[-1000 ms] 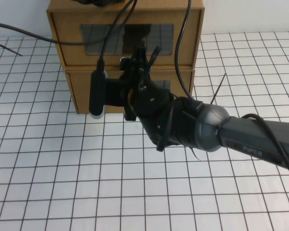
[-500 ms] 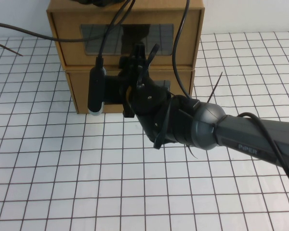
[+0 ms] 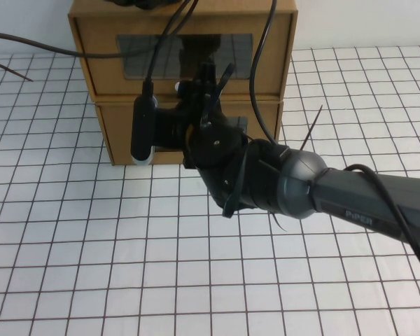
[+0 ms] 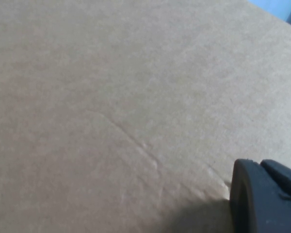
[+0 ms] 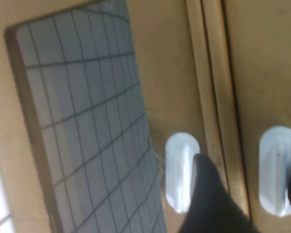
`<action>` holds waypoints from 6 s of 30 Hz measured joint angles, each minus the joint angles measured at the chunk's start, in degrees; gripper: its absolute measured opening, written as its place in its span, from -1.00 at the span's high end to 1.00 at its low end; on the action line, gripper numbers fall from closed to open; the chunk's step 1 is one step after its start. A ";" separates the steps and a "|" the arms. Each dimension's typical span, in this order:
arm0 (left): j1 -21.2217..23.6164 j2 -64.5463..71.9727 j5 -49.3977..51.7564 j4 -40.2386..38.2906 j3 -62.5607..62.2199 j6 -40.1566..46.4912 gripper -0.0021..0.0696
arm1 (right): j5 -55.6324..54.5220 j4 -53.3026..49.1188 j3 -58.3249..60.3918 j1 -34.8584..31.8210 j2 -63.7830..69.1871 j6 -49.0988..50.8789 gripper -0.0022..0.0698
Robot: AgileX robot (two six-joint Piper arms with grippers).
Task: Open the shoe box
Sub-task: 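Pull the top drawer of the cardboard box fully open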
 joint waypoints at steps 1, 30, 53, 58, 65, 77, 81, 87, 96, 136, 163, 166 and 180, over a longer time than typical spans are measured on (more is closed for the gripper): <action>0.00 0.00 0.00 0.00 0.00 0.00 0.95 | 0.38 0.00 0.00 0.00 0.00 0.00 0.06; 0.00 0.00 0.20 0.00 -0.11 0.00 0.95 | -2.31 0.89 -2.14 -1.81 0.63 1.67 0.06; 0.00 0.09 0.65 0.00 -0.11 0.00 0.95 | -1.54 -0.10 -2.93 -2.06 1.05 1.22 0.76; 0.00 0.09 0.65 0.00 -0.11 0.00 0.95 | -1.45 -0.10 -2.93 -2.06 1.05 1.18 0.76; 0.00 0.09 0.78 0.00 -0.11 0.00 0.95 | -0.11 0.79 -2.93 -1.34 1.05 1.06 0.76; 0.00 0.09 1.12 -0.35 -0.11 -0.79 0.95 | 3.95 8.70 -2.93 0.73 0.05 -6.04 0.76; 0.00 0.09 1.12 -0.35 -0.11 -0.86 0.95 | 5.23 12.72 -2.80 1.74 -0.76 -7.06 0.91; 0.00 0.09 1.12 -0.35 -0.11 -0.97 0.95 | 5.84 18.00 -2.59 3.03 -2.17 -10.65 0.96; 0.34 0.09 1.37 -0.59 -0.11 -1.00 0.95 | 8.11 19.42 -2.59 3.03 -2.68 -11.72 0.95; 0.48 0.09 2.06 -0.85 -0.11 -1.12 0.95 | 2.44 4.16 -2.51 0.31 0.40 -1.36 0.17; 0.48 0.09 2.19 -0.85 -0.11 -1.12 0.95 | 3.70 1.16 -2.84 0.20 1.82 -1.24 0.88; 0.48 0.09 2.23 -0.85 -0.11 -1.23 0.95 | 3.70 1.82 -2.84 0.20 1.82 -1.36 0.90; 0.48 0.09 2.73 -0.99 -0.11 -1.46 0.95 | 7.14 13.86 -2.84 3.00 -1.15 -10.37 0.91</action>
